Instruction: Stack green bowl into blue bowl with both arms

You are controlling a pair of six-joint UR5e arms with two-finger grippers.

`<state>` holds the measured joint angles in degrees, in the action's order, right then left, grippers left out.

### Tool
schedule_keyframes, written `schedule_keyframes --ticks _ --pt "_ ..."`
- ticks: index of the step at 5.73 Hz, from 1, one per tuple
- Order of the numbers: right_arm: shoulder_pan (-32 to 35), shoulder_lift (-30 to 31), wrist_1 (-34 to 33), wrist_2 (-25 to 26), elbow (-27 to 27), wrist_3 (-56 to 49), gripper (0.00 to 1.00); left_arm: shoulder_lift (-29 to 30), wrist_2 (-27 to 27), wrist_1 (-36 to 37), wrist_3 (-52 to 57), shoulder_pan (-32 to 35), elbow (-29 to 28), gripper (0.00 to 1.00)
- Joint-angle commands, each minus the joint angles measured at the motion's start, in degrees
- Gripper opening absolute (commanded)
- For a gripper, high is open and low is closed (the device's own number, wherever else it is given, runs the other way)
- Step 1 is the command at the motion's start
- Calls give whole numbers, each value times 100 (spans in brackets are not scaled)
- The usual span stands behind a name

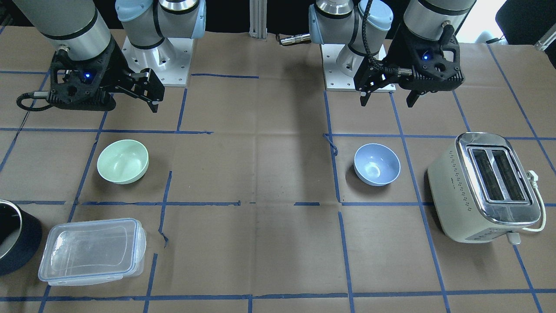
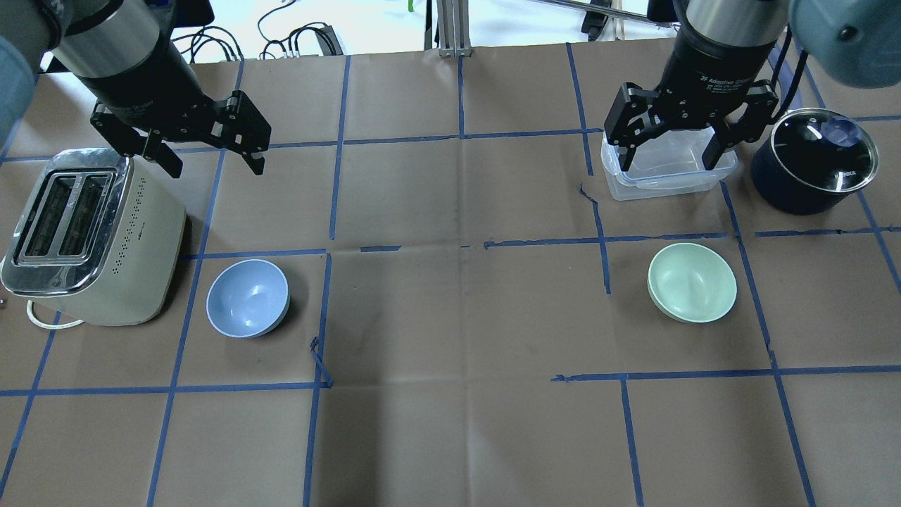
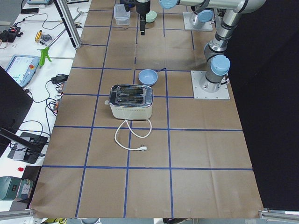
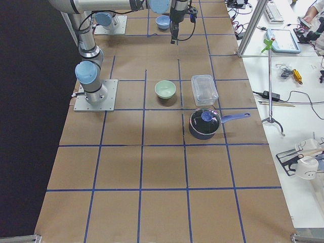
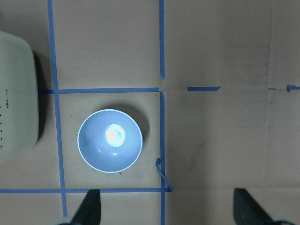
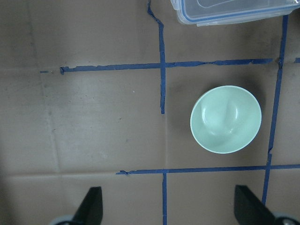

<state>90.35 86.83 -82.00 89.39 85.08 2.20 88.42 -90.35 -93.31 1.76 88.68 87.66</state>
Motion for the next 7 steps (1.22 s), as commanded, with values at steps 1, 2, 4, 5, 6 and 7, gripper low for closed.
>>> schedule_keyframes --ticks 1,2,4,5,6,7 --pt "0 0 -1 0 0 0 100 9 -9 -3 8 0 -4 98" --pt "0 0 -1 0 0 0 100 9 -9 -3 8 0 5 98" --pt "0 0 8 0 0 0 100 -26 -9 -12 8 -9 23 98" --pt "-9 0 26 9 26 0 100 -96 -70 14 426 -148 197 98" --pt "-52 -17 43 52 79 -61 100 60 -36 -3 569 -262 381 98" --pt "-157 35 69 70 105 -331 100 305 -18 397 545 -264 896 98"
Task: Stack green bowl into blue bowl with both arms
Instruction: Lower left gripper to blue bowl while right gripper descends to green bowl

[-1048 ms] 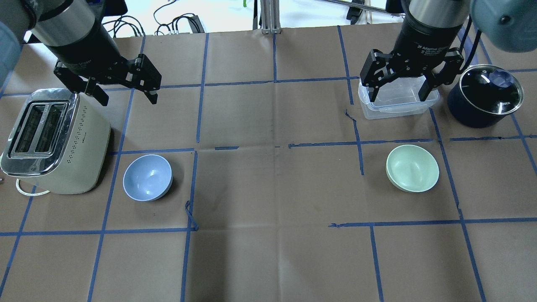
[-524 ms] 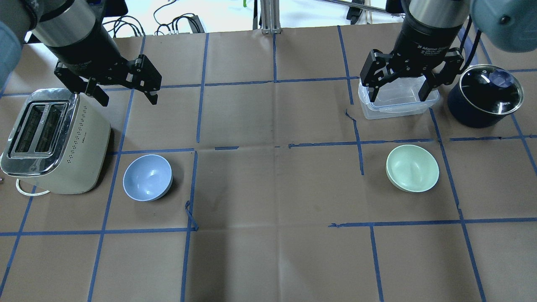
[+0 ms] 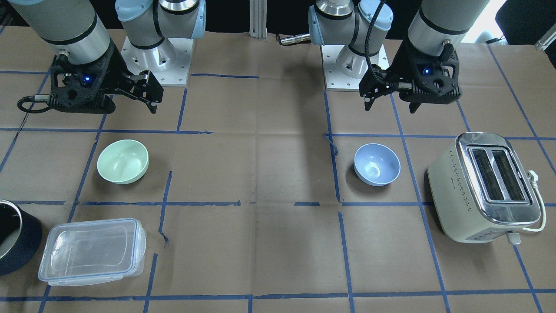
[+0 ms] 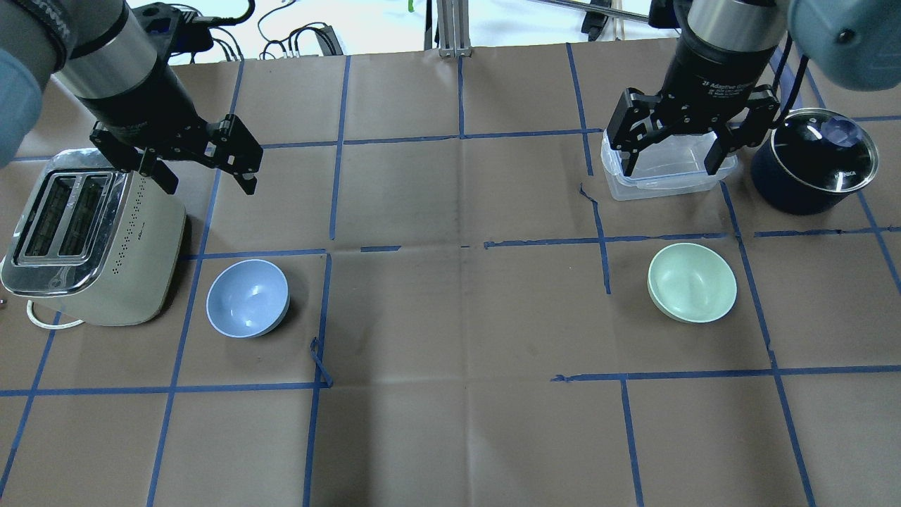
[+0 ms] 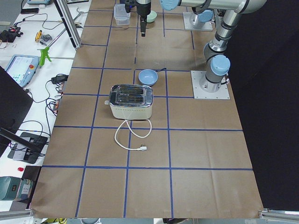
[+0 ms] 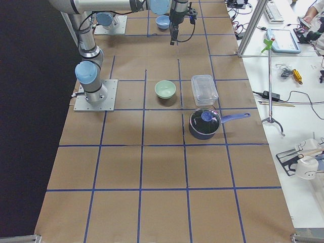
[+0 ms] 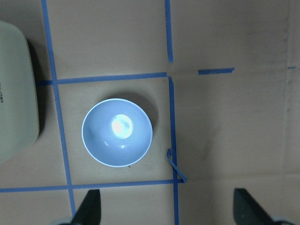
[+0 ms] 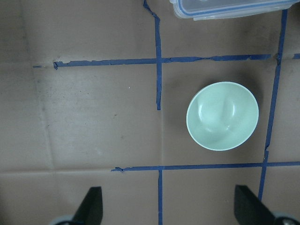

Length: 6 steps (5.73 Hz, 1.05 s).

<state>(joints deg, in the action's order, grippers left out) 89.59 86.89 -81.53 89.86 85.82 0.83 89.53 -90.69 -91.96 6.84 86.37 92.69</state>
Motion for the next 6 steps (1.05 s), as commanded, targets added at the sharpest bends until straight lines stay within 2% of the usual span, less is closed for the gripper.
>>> schedule_keyframes --ticks 1,2,3,5,6 --pt "-422 195 14 22 336 -668 100 231 16 1032 28 -33 1025 98" --pt "-1008 519 -91 14 817 -1316 100 301 8 1770 54 -50 1771 98" --pt "-1623 583 -335 14 1074 -2045 100 528 -1 2865 98 -68 2327 98" --pt "-2496 566 -844 -4 1584 -2971 100 1212 -19 3873 142 -59 2673 97" --pt "-2525 540 -1326 -13 1917 -3036 100 1346 -36 4035 186 -59 2719 93"
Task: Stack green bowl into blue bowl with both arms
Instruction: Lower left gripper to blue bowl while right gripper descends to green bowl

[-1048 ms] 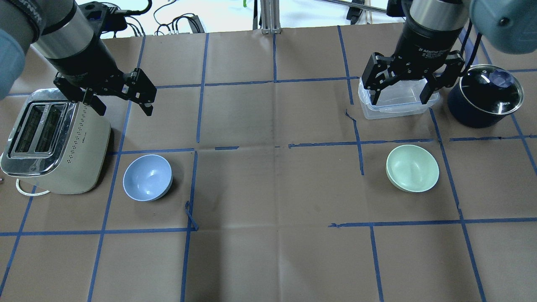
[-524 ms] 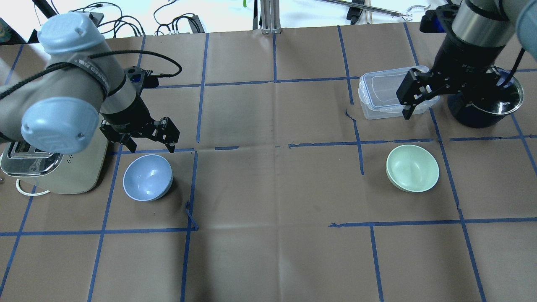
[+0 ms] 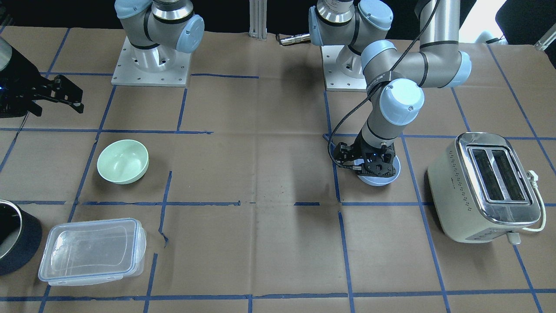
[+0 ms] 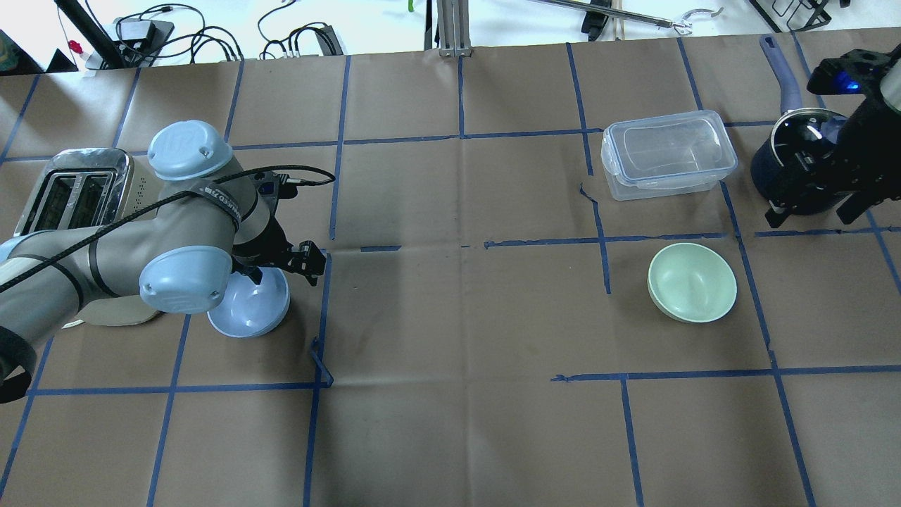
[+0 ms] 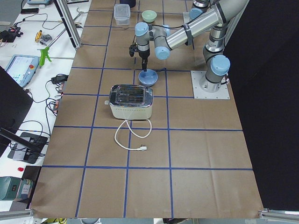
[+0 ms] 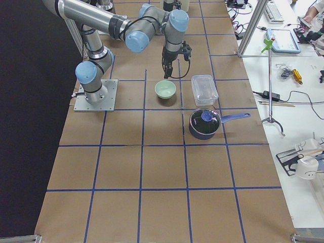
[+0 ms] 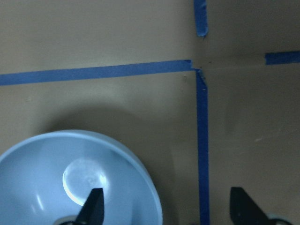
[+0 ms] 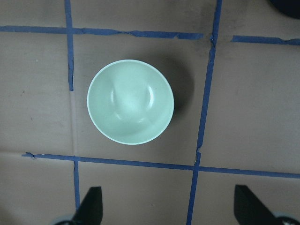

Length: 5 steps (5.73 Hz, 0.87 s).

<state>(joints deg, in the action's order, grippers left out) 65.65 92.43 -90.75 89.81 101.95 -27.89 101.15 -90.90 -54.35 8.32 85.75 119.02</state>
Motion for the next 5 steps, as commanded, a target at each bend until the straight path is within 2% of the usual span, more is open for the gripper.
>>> schedule_keyframes --ticks 1,2,3,5 --pt "-123 -15 -956 -16 726 -51 100 186 -50 267 151 3 52 55" --pt "-88 -128 -1658 -59 1174 177 100 168 -138 206 48 12 95 23" --pt "-62 -573 -2491 -69 1509 318 100 116 -147 -143 -136 20 78 3" --pt "191 -1112 -3357 -69 1853 564 100 19 -339 -401 -208 38 16 1"
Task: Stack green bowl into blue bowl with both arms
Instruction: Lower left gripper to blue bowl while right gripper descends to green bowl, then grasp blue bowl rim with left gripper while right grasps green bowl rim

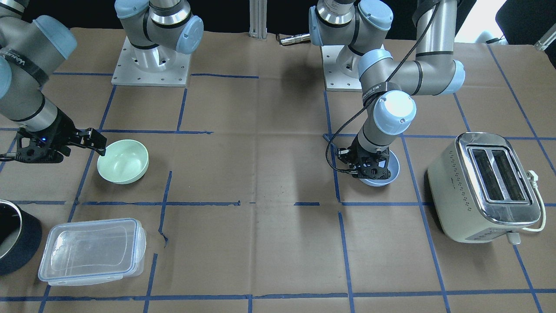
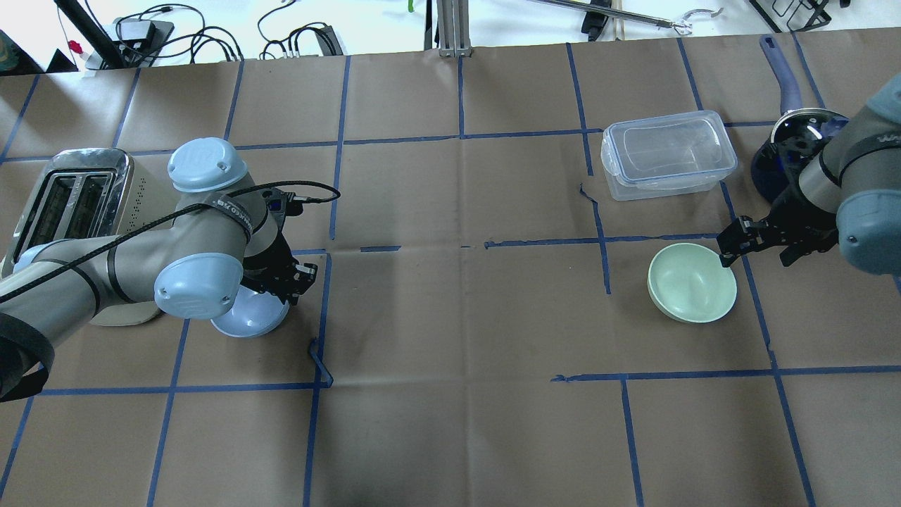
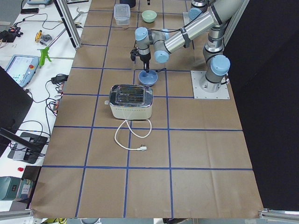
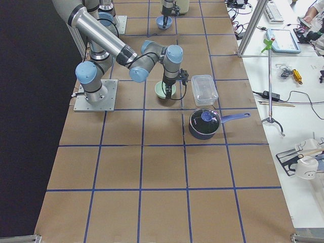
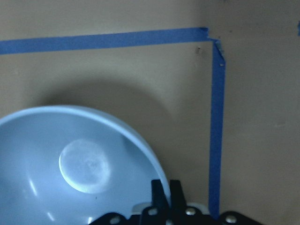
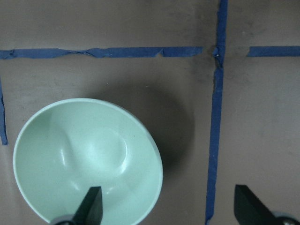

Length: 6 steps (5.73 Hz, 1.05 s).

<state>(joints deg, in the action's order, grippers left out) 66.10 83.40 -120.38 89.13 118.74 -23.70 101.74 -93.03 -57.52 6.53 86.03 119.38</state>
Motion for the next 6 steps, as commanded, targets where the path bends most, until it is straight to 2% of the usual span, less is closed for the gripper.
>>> schedule_keyframes --ticks 1,2,3,4,5,6 --pt "244 -366 -859 -1 419 259 100 -75 -163 -240 -333 158 -264 1" --pt "245 -446 -933 -1 491 269 100 -32 -154 -668 -658 638 -814 1" --pt "245 -438 -908 77 492 278 100 142 -59 -690 -1158 1174 -1359 1" --pt "245 -386 -864 87 483 269 86 597 -23 -621 -1719 1771 -1904 1" --pt "237 -368 -812 95 483 269 36 1097 -75 -472 -1769 2369 -2519 2" --pt "237 -368 -794 96 457 269 8 1650 -84 -462 -1812 2853 -3151 3"
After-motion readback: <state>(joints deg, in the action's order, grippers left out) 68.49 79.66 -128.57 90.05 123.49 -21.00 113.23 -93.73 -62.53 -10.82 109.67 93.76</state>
